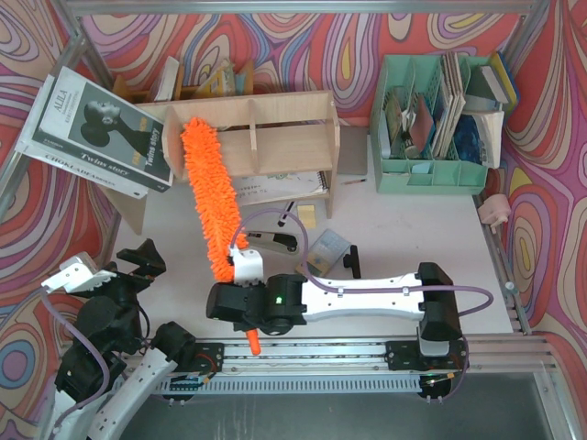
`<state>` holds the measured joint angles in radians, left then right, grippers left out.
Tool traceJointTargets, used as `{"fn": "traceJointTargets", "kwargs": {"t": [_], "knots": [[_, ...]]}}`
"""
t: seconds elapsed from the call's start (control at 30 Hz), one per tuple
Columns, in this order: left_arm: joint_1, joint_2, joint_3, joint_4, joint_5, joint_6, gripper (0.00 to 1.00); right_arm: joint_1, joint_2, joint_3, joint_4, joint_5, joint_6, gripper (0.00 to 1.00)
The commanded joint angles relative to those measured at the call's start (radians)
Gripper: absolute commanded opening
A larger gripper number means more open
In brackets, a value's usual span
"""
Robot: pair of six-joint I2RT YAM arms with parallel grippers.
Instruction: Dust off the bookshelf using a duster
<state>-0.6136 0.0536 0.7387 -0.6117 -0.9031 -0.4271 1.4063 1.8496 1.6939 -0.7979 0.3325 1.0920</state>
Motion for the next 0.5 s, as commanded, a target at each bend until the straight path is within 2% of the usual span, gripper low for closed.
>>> {"fn": "traceJointTargets", "kwargs": {"t": [0.0,0.2,0.47], "knots": [[0.005,-0.011,0.008,-0.001,-0.016,-0.006,0.98,0.0,-0.125,-0.077,-0.07,0.109,0.128,0.0],[0.004,-0.011,0.008,0.0,-0.019,-0.004,0.98,0.0,-0.174,-0.125,-0.067,0.14,0.182,0.0],[0.005,-0.009,0.008,-0.002,-0.019,-0.004,0.98,0.0,-0.025,0.052,-0.037,0.077,-0.001,0.0]]}}
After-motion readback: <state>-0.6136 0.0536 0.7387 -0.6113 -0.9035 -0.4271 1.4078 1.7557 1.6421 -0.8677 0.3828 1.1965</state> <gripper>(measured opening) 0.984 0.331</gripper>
